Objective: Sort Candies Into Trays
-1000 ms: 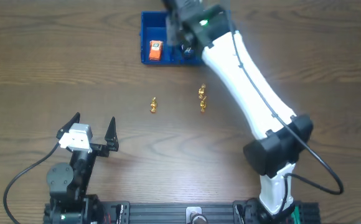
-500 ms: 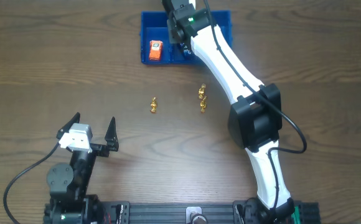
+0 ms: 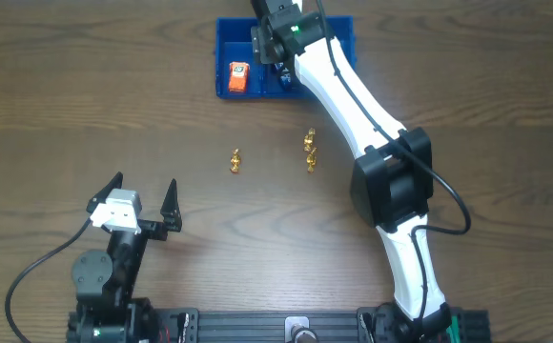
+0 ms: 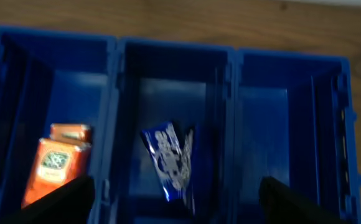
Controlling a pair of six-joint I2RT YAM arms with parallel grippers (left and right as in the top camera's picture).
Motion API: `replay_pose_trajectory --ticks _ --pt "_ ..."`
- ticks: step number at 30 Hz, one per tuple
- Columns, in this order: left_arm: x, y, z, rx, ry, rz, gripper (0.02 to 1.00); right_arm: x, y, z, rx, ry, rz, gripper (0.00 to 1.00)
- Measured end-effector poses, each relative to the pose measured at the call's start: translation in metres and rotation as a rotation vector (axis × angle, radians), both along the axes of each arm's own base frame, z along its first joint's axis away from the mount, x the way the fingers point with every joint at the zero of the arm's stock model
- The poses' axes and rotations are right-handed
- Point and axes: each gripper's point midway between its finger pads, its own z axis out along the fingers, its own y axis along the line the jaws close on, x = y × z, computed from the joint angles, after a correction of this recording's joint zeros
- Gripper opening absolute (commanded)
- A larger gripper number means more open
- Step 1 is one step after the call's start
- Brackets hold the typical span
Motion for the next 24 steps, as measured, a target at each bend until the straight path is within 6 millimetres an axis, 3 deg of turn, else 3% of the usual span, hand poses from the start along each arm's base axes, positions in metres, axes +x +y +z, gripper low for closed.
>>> replay_pose_trajectory --ticks 3,6,9,10,11,13,15,17,21,24 --pt "0.000 0.000 0.000 0.000 0.000 0.000 0.998 -0.014 -0.007 0.005 -0.029 0.057 0.001 0.873" --pt "0.000 0.000 0.000 0.000 0.000 0.000 0.996 -0.043 -0.005 0.040 -0.043 0.087 0.018 0.875" --pt "0.000 0.000 0.000 0.000 0.000 0.000 0.998 -0.099 0.023 0.090 -0.019 0.086 0.068 0.866" --pt "0.000 0.000 0.000 0.000 0.000 0.000 0.998 -0.131 0.045 0.104 -0.003 0.094 0.107 0.862" --pt "0.000 0.000 0.000 0.000 0.000 0.000 0.998 -0.150 0.061 0.106 0.007 0.108 0.130 0.858" --pt "0.000 0.000 0.000 0.000 0.000 0.000 0.998 -0.173 0.087 0.086 0.007 0.151 0.148 0.851" --pt "0.000 0.000 0.000 0.000 0.000 0.000 0.998 -0.177 0.099 0.059 0.004 0.184 0.138 0.831" --pt "0.000 0.000 0.000 0.000 0.000 0.000 0.998 -0.181 0.108 0.004 -0.013 0.271 0.115 0.816" --pt "0.000 0.000 0.000 0.000 0.000 0.000 0.998 -0.192 0.109 -0.072 -0.054 0.414 0.064 0.790" --pt "0.000 0.000 0.000 0.000 0.000 0.000 0.998 -0.195 0.110 -0.097 -0.064 0.456 0.039 0.755"
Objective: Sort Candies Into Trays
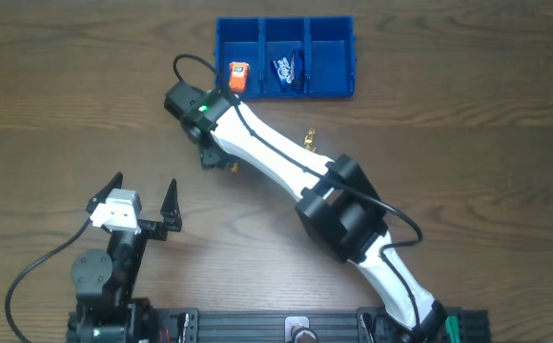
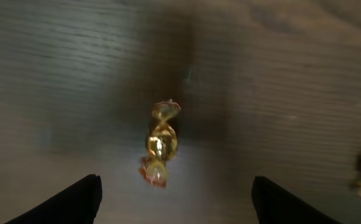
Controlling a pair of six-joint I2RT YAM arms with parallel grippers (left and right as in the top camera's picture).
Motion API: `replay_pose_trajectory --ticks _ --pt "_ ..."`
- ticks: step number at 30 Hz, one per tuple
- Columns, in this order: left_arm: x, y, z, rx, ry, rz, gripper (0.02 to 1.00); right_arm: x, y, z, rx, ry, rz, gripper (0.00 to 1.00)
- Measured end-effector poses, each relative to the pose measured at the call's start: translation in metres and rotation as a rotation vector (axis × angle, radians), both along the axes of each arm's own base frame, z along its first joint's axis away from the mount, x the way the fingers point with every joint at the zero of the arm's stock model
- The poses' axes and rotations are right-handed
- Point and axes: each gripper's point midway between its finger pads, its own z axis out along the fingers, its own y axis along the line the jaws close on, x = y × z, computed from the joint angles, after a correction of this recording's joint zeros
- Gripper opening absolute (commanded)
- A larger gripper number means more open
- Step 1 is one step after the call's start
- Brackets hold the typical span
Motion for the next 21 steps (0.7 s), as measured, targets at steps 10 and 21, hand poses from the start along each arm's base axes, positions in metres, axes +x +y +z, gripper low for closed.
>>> replay_pose_trajectory --ticks 10,21 --pt "0.000 0.000 0.000 0.000 0.000 0.000 0.998 0.009 -0.001 -0.017 0.025 0.013 -0.082 0.695" --pt "0.000 0.000 0.000 0.000 0.000 0.000 0.998 0.012 0.000 -0.041 0.044 0.054 -0.125 0.577"
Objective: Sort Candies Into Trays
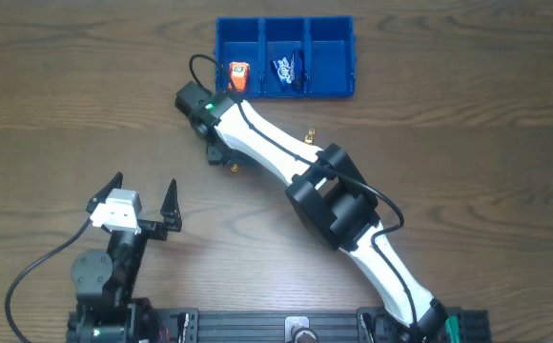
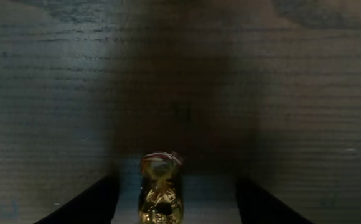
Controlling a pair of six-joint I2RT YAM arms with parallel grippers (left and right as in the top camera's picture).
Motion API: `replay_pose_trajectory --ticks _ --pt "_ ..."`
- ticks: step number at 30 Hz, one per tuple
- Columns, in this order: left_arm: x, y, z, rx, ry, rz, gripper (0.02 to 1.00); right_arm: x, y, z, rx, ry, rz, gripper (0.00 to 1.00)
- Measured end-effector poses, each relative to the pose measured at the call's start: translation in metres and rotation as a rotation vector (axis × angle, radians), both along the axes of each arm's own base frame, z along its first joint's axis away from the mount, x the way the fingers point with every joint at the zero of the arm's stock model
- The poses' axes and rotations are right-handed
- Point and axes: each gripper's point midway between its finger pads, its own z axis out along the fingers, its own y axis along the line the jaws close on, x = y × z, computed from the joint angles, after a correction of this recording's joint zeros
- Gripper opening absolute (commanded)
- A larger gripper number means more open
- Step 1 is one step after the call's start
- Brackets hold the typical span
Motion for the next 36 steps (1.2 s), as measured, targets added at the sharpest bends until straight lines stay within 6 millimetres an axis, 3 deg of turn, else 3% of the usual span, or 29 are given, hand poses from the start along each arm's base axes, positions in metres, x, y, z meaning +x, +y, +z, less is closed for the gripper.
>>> replay_pose_trajectory --ticks 8,16,19,22,25,26,27,28,29,30,33,36 --pt "0.000 0.000 0.000 0.000 0.000 0.000 0.996 -0.004 0.007 -0.001 0.039 0.023 -0.004 0.334" --pt "0.000 0.000 0.000 0.000 0.000 0.000 0.998 -0.004 0.008 -0.001 0.046 0.029 -0.002 0.231" --pt "0.000 0.000 0.000 0.000 0.000 0.000 0.998 -0.006 0.007 0.001 0.044 0.027 0.010 0.137" --pt "0.000 0.000 0.000 0.000 0.000 0.000 0.996 -0.005 0.003 0.022 0.053 0.007 0.035 0.106" --pt "0.000 0.000 0.000 0.000 0.000 0.000 0.996 0.005 -0.007 0.072 0.090 -0.067 0.051 0.104" --pt "0.000 0.000 0.000 0.000 0.000 0.000 0.998 0.012 -0.017 0.094 0.097 -0.109 0.043 0.104" --pt "0.000 0.000 0.000 0.000 0.000 0.000 0.998 0.026 -0.034 0.128 0.114 -0.186 0.026 0.102" --pt "0.000 0.000 0.000 0.000 0.000 0.000 0.998 0.037 -0.046 0.147 0.125 -0.234 0.014 0.102" --pt "0.000 0.000 0.000 0.000 0.000 0.000 0.998 0.068 -0.070 0.182 0.163 -0.357 -0.008 0.099" --pt "0.000 0.000 0.000 0.000 0.000 0.000 0.998 0.105 -0.112 0.213 0.159 -0.476 -0.057 0.099" --pt "0.000 0.000 0.000 0.000 -0.001 0.000 0.998 0.147 -0.158 0.225 0.127 -0.578 -0.102 0.099" --pt "0.000 0.000 0.000 0.000 0.000 0.000 0.998 0.171 -0.194 0.201 0.056 -0.567 -0.119 0.099"
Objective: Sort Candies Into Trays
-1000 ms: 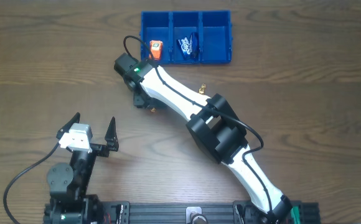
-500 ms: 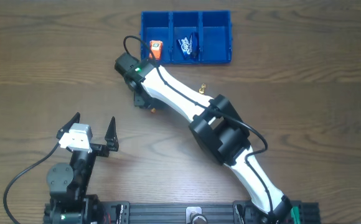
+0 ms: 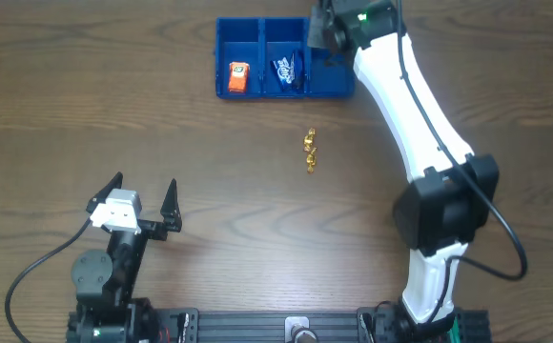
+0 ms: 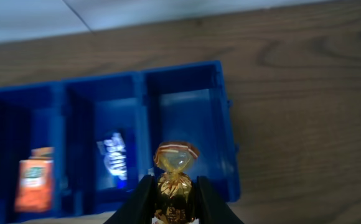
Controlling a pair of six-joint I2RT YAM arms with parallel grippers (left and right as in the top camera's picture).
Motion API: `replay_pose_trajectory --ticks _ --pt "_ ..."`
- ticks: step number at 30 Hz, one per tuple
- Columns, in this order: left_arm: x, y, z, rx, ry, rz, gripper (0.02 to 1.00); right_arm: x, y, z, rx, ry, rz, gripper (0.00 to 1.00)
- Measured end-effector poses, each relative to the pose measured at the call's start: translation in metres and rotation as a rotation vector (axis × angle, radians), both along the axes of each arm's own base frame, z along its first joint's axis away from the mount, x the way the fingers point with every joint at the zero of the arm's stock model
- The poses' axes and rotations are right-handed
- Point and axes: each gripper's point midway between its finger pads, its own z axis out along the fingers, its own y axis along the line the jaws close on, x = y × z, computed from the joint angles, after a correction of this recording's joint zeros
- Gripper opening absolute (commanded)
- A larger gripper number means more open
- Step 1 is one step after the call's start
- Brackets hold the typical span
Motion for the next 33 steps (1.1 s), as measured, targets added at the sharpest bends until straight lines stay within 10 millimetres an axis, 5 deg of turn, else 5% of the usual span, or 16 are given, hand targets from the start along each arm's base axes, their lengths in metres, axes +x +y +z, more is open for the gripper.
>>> replay_pose_trajectory --ticks 4,11,14,15,16,19,23,27,33 --pt "0.000 0.000 0.000 0.000 0.000 0.000 0.998 0.020 0.003 -0.031 -0.033 0.002 0.036 0.099" --pt "0.000 0.000 0.000 0.000 0.000 0.000 0.998 0.043 0.007 -0.043 -0.038 -0.053 0.046 0.123" --pt "0.000 0.000 0.000 0.000 0.000 0.000 0.998 0.047 0.008 -0.056 -0.056 -0.043 0.055 0.288" --pt "0.000 0.000 0.000 0.000 0.000 0.000 0.998 0.050 0.008 -0.059 -0.060 -0.047 0.057 0.386" --pt "0.000 0.000 0.000 0.000 0.000 0.000 0.998 0.052 0.009 -0.058 -0.059 -0.059 0.057 0.588" --pt "0.000 0.000 0.000 0.000 0.000 0.000 0.998 0.056 0.009 -0.055 -0.065 -0.081 0.062 0.879" --pt "0.000 0.000 0.000 0.000 0.000 0.000 0.998 0.055 0.008 -0.056 -0.076 -0.075 0.066 0.943" --pt "0.000 0.000 0.000 0.000 -0.001 0.000 0.998 0.021 0.002 -0.049 -0.106 0.031 0.076 0.943" --pt "0.000 0.000 0.000 0.000 0.000 0.000 0.998 -0.097 0.029 0.050 -0.037 0.094 0.164 0.943"
